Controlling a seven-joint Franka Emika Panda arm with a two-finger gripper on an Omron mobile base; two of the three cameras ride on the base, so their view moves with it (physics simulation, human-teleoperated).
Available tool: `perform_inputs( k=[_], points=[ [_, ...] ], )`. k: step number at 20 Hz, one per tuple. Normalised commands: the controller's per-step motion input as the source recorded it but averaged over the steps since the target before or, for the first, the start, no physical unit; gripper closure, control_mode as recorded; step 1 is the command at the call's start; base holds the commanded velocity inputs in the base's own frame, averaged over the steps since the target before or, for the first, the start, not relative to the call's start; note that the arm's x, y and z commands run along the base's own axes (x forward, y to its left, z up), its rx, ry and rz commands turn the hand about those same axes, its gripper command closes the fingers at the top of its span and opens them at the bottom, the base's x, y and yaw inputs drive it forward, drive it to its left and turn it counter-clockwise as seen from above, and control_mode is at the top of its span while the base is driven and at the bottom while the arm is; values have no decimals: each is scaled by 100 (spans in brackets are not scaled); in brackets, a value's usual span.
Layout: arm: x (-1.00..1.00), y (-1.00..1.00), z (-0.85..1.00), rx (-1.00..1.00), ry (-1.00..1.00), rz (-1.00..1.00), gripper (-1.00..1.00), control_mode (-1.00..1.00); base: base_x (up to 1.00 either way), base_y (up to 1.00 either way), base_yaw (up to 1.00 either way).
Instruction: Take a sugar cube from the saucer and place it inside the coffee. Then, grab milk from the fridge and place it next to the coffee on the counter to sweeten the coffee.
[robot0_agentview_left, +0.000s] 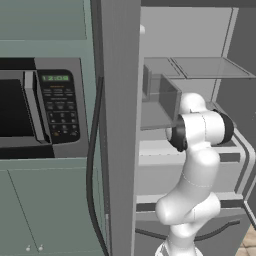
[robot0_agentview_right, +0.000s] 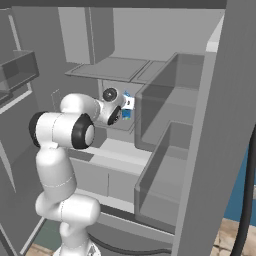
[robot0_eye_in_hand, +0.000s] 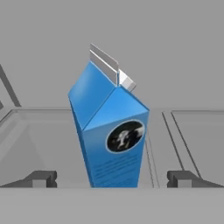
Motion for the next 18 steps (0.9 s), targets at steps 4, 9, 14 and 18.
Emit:
perform_inputs(
  k=[4, 9, 14, 18],
  points=[
    [5, -15, 0, 0, 0, 0, -100, -100, 0, 0, 0],
    [2, -11, 0, 0, 0, 0, -100, -100, 0, 0, 0],
    [6, -6, -4, 0, 0, 0, -100, -100, 0, 0, 0],
    [23, 0, -6, 0, 0, 0, -100, -100, 0, 0, 0]
  ],
)
